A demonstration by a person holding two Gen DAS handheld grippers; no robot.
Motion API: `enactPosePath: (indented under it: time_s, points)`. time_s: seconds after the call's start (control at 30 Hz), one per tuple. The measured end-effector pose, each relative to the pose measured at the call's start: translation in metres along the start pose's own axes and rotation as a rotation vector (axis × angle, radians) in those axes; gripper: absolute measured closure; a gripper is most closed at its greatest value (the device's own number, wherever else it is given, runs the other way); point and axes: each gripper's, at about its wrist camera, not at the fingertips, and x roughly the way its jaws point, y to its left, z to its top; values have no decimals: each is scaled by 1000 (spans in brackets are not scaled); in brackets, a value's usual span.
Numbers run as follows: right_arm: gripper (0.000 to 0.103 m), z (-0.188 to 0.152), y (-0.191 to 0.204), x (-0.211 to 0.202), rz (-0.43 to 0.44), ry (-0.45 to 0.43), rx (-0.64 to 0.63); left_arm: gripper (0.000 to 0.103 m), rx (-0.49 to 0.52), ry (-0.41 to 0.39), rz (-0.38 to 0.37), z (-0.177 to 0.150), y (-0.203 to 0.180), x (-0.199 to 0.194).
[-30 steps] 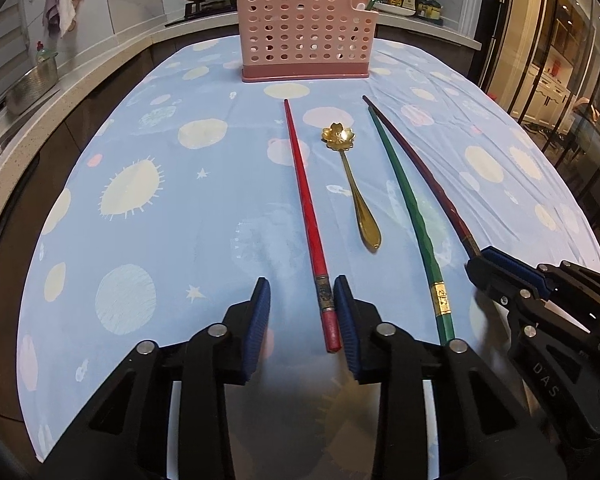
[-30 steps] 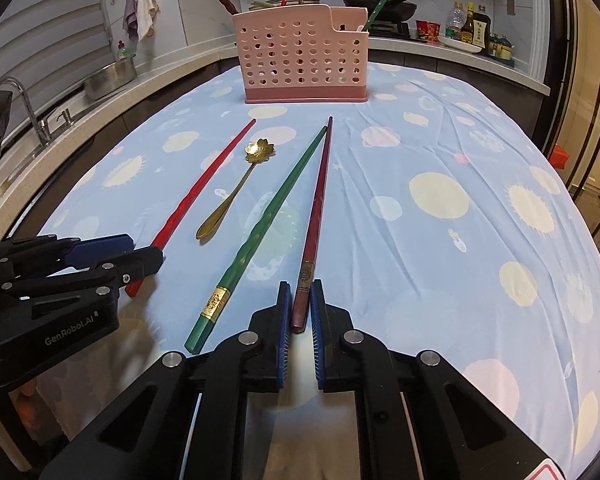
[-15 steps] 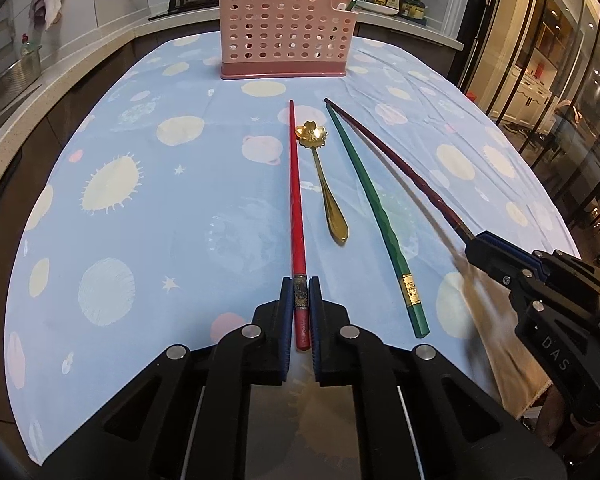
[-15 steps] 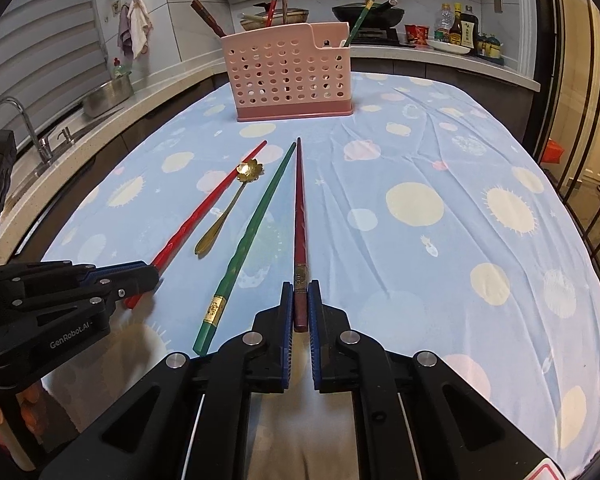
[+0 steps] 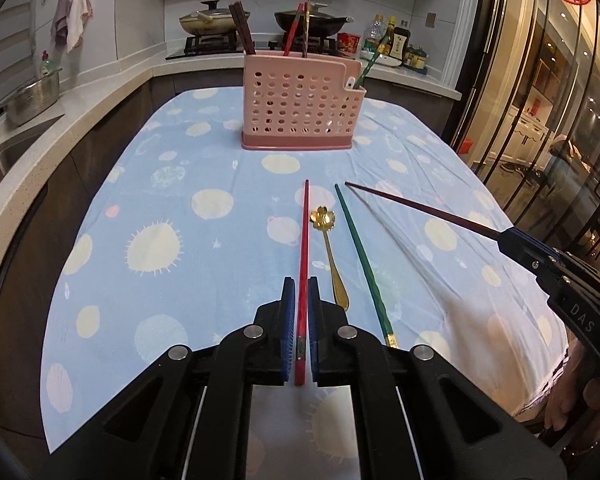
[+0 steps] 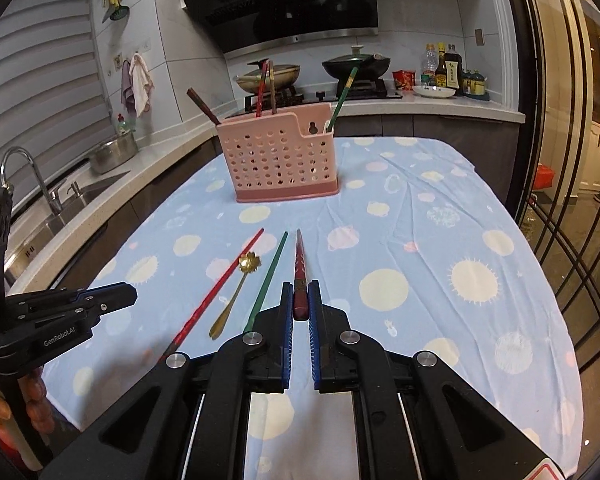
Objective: Organize utensils
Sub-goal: 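Lift both held chopsticks and carry them over the pink holder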
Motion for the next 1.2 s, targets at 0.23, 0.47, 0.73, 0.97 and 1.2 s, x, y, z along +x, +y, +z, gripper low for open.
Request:
enactPosePath:
  time_s: [0.23, 0.47, 0.73, 0.97, 1.2]
  points:
    - [96, -2, -1, 1, 1, 5, 12, 78, -13, 82, -27, -17, 1, 24]
    - [96, -20, 0, 10, 7, 57, 24, 75, -11, 180, -31, -43, -1, 59]
    - [96, -21, -1, 9, 8, 56, 27, 96, -4, 178, -42, -46, 1, 53]
    - [96, -14, 0, 1, 8, 30, 23, 96, -8, 118, -43, -34, 4, 27]
    - [96, 16, 3, -20, 21, -67, 5, 96, -4, -44, -54, 7, 5, -22]
